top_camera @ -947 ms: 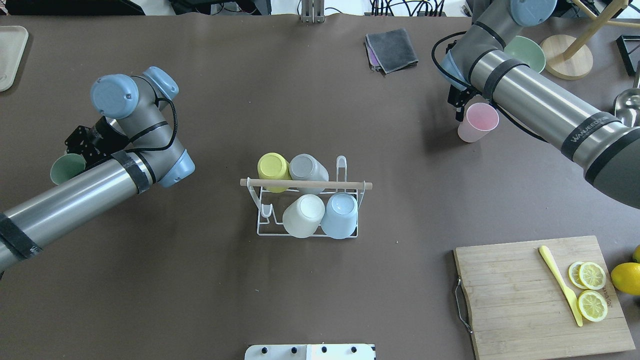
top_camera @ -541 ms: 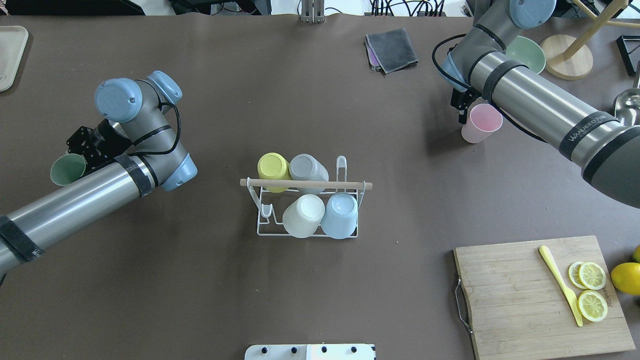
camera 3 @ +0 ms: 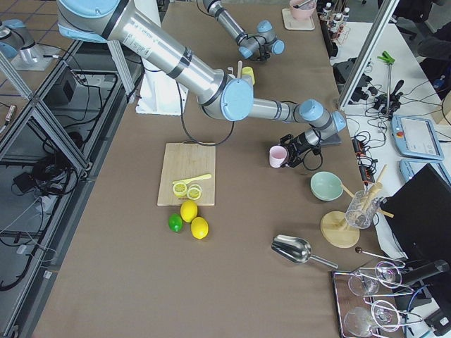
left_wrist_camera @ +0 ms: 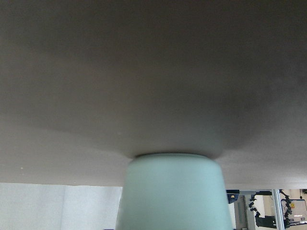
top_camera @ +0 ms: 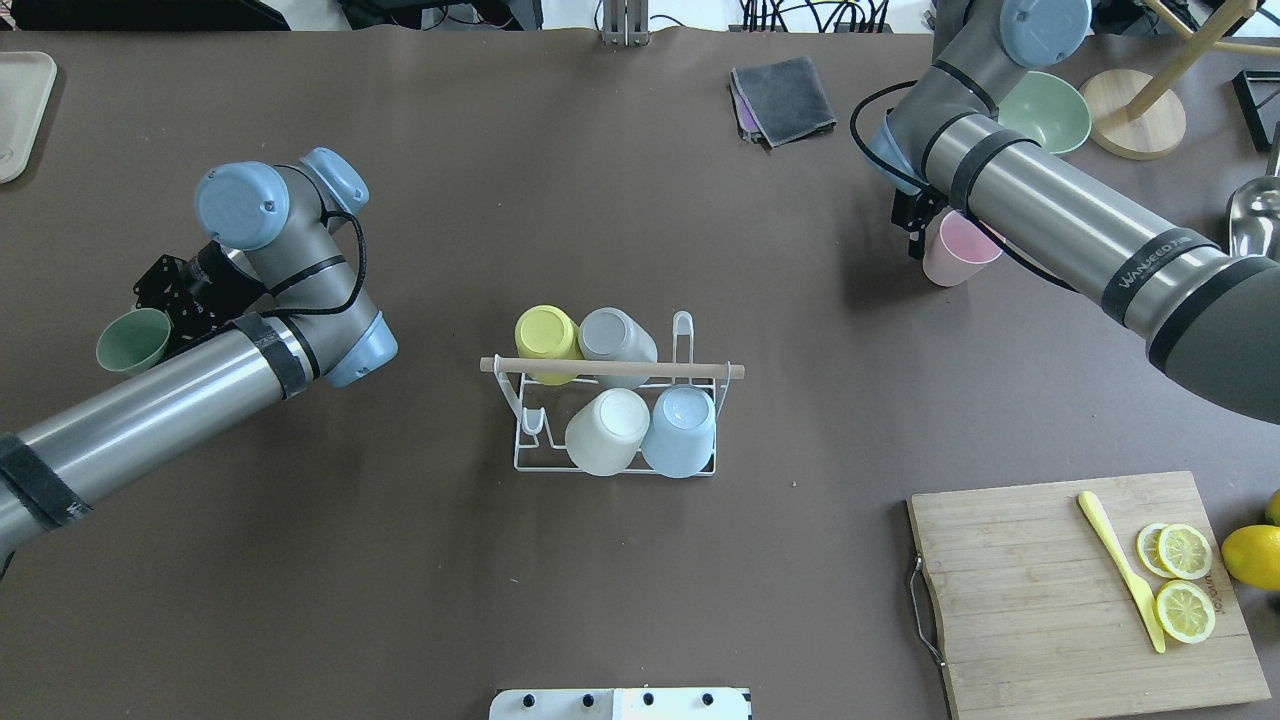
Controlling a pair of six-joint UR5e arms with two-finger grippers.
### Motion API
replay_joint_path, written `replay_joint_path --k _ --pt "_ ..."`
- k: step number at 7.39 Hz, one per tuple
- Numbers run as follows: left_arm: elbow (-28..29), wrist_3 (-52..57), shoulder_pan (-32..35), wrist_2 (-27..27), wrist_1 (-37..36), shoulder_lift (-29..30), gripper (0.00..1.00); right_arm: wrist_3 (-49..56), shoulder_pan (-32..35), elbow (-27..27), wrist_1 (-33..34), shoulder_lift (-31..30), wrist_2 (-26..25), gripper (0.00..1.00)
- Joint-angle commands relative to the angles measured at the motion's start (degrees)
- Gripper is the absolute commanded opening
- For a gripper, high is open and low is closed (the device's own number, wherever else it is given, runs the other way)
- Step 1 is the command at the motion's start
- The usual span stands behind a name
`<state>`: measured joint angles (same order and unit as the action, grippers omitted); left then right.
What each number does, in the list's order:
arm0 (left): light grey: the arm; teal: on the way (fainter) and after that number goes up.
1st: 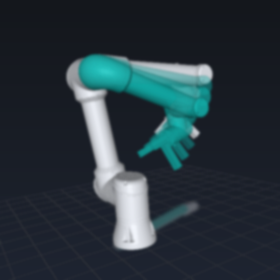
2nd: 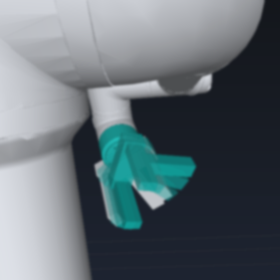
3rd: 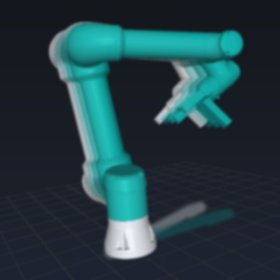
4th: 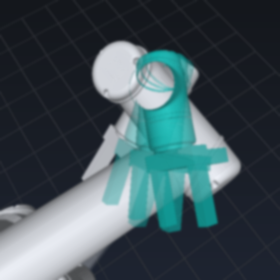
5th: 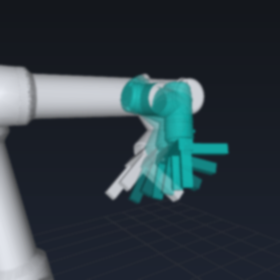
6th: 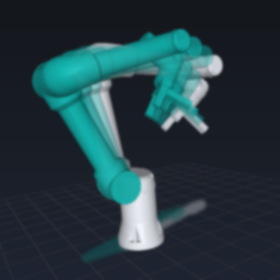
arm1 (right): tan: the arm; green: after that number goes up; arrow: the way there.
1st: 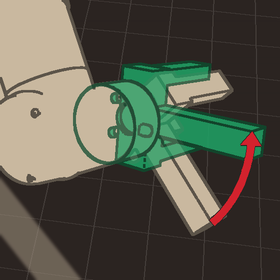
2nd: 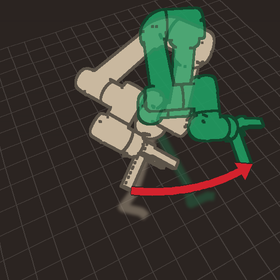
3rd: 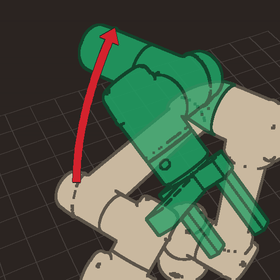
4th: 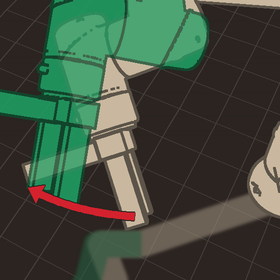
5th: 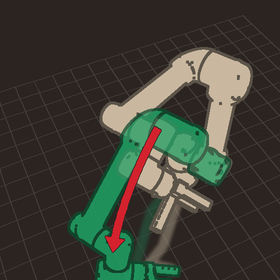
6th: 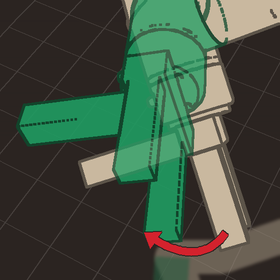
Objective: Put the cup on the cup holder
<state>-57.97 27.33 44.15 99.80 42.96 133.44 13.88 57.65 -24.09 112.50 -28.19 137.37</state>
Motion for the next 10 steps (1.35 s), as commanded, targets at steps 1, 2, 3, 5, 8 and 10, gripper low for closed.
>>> replay_joint_path --k 1,2,3,5,8,10 --pt "-0.1 0.0 0.0 -0.1 -0.1 0.1 0.18 0.4 -0.3 2.1 0.0 0.9 -1.0 1.0" --pt "-1.4 0.0 0.5 -1.0 -0.4 0.0 0.18 1.0 -0.3 2.6 0.0 0.9 -1.9 1.0" --pt "-6.4 -0.5 3.2 -3.3 -2.5 -0.2 0.18 1.9 -0.3 3.5 0.0 1.0 -2.1 1.0" --pt "-17.7 -1.0 8.3 -1.5 0.3 -4.0 0.2 1.9 -0.7 4.7 0.0 1.7 -2.4 1.0" --pt "-43.7 -16.8 8.7 9.0 11.8 -17.0 0.2 1.9 -1.1 6.1 0.0 2.8 -2.5 1.0" --pt "-54.7 -30.7 8.5 13.8 30.8 -25.5 0.2 1.9 -1.5 6.2 0.1 3.0 -2.5 1.0"
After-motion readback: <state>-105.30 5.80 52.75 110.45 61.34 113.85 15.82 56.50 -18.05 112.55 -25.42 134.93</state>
